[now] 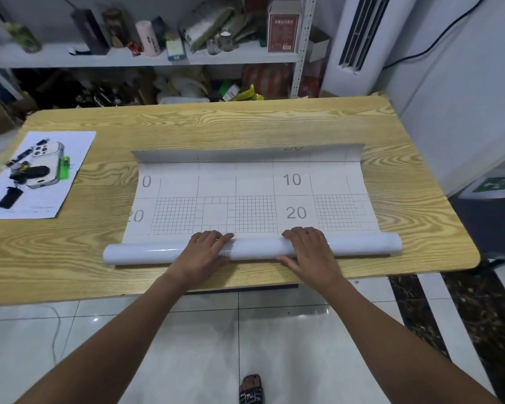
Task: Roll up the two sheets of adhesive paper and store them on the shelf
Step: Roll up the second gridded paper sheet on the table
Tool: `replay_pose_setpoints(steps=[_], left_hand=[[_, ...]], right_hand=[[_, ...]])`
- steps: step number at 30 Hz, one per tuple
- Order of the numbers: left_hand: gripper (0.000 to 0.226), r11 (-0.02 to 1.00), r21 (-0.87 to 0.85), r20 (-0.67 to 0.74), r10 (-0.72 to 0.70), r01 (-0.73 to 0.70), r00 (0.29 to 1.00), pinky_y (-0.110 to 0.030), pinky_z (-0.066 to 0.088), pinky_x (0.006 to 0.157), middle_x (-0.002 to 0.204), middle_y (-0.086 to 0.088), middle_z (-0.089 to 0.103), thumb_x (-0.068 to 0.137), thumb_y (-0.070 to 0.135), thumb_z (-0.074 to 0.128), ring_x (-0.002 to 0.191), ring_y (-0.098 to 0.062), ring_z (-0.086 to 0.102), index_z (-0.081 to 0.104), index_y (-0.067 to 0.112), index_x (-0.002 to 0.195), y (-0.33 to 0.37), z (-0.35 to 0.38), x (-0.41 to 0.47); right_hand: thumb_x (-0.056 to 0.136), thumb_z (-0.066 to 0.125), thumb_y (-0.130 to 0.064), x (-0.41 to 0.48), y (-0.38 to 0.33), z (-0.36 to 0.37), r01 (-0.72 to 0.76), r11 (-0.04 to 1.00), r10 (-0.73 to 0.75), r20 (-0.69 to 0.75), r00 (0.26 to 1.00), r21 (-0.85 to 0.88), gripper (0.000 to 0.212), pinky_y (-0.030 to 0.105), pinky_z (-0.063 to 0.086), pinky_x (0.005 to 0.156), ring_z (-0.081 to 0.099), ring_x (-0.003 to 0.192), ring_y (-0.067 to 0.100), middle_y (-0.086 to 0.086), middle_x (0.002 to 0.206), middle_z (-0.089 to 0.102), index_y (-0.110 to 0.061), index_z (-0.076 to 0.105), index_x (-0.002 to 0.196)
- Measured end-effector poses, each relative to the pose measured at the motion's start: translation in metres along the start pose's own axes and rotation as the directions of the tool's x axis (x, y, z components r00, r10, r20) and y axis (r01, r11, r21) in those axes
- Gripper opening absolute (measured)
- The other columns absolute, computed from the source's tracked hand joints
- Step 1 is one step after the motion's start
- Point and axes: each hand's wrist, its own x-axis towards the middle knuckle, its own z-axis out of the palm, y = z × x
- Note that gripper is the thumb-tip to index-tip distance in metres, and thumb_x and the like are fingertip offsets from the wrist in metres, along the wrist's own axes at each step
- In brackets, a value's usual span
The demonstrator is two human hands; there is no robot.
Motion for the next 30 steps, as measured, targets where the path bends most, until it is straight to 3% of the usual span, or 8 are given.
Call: replay_pose_setpoints(steps=[3, 9, 12, 16, 19, 21, 24, 30], left_hand=[[0.046, 0.999, -0.025, 0.035, -0.039, 0.040, 0.999, -0.039, 0.046, 0.084, 0.099, -0.003, 0.062, 0.085, 0.043, 0.036, 0.090, -0.025, 0.060, 0.042, 0.018, 0.123, -0.001, 0.001, 0.001], [0.044, 0.993, -0.077, 0.077, -0.082, 0.088, 0.994, -0.031, 0.030, 0.088, 0.106, -0.002, 0.064, 0.088, 0.048, 0.031, 0.093, -0.025, 0.061, 0.043, 0.020, 0.121, 0.000, 0.001, -0.002], [0.048, 0.999, -0.009, 0.051, -0.050, 0.051, 0.997, -0.030, 0.030, 0.088, 0.110, 0.000, 0.063, 0.092, 0.054, 0.021, 0.097, -0.022, 0.058, 0.043, 0.021, 0.119, -0.001, 0.000, -0.001], [0.047, 0.997, 0.065, -0.022, -0.050, 0.051, 0.999, -0.037, 0.045, 0.088, 0.114, -0.006, 0.059, 0.083, 0.051, 0.036, 0.105, -0.020, 0.043, 0.044, 0.021, 0.118, -0.002, 0.000, -0.002], [0.051, 0.995, 0.089, -0.050, -0.040, 0.044, 0.998, -0.040, 0.046, 0.086, 0.113, -0.009, 0.058, 0.079, 0.053, 0.039, 0.104, -0.021, 0.041, 0.044, 0.020, 0.118, -0.001, -0.002, -0.001], [0.053, 0.995, 0.101, -0.049, -0.020, 0.025, 0.999, -0.040, 0.047, 0.084, 0.110, -0.008, 0.059, 0.077, 0.054, 0.047, 0.101, -0.021, 0.044, 0.045, 0.019, 0.117, -0.001, -0.003, 0.000], [0.064, 0.994, 0.101, -0.042, 0.035, -0.030, 0.999, -0.036, 0.049, 0.077, 0.103, -0.004, 0.060, 0.066, 0.046, 0.076, 0.089, -0.023, 0.057, 0.045, 0.019, 0.115, -0.002, -0.003, 0.001], [0.070, 0.988, 0.131, -0.010, 0.079, -0.077, 0.997, -0.031, 0.050, 0.065, 0.095, -0.003, 0.063, 0.056, 0.039, 0.084, 0.077, -0.022, 0.062, 0.046, 0.020, 0.111, -0.003, -0.006, 0.003]], right_hand=[[0.087, 0.038, -0.056, 0.004, 0.002, -0.001, -0.001, 1.000, 0.000, 0.051, 0.999, 0.008, 0.051, 0.033, 0.034, 0.086, 0.055, 0.088, 0.023, 0.001, 0.100, 0.060, -0.016, 0.058, 0.110], [0.087, 0.034, -0.055, 0.005, -0.001, 0.000, -0.026, 1.000, 0.026, 0.077, 0.997, -0.008, 0.050, 0.033, 0.036, 0.086, 0.055, 0.089, 0.021, -0.001, 0.101, 0.061, -0.018, 0.059, 0.109], [0.088, 0.034, -0.052, 0.005, -0.004, 0.000, -0.041, 0.999, 0.041, 0.047, 0.998, -0.008, 0.048, 0.033, 0.037, 0.086, 0.055, 0.091, 0.020, -0.001, 0.104, 0.061, -0.018, 0.060, 0.108], [0.088, 0.032, -0.049, 0.007, -0.008, -0.001, -0.071, 0.997, 0.071, 0.034, 0.997, -0.010, 0.046, 0.036, 0.046, 0.083, 0.056, 0.090, 0.020, -0.001, 0.104, 0.062, -0.017, 0.062, 0.106], [0.088, 0.032, -0.047, 0.009, -0.009, -0.003, -0.073, 0.997, 0.073, 0.032, 0.997, -0.026, 0.046, 0.037, 0.048, 0.081, 0.057, 0.086, 0.021, 0.000, 0.101, 0.062, -0.017, 0.063, 0.104], [0.089, 0.030, -0.046, 0.009, -0.009, -0.003, -0.071, 0.997, 0.072, 0.043, 0.996, -0.035, 0.046, 0.037, 0.048, 0.079, 0.058, 0.084, 0.021, 0.000, 0.098, 0.062, -0.017, 0.063, 0.103], [0.091, 0.028, -0.043, 0.010, -0.009, -0.002, -0.074, 0.996, 0.077, 0.057, 0.995, -0.052, 0.047, 0.036, 0.049, 0.078, 0.060, 0.082, 0.021, 0.000, 0.094, 0.064, -0.017, 0.065, 0.100], [0.091, 0.029, -0.041, 0.009, -0.010, 0.000, -0.075, 0.994, 0.079, 0.054, 0.995, -0.075, 0.046, 0.034, 0.049, 0.079, 0.061, 0.081, 0.020, 0.000, 0.088, 0.066, -0.017, 0.067, 0.098]])
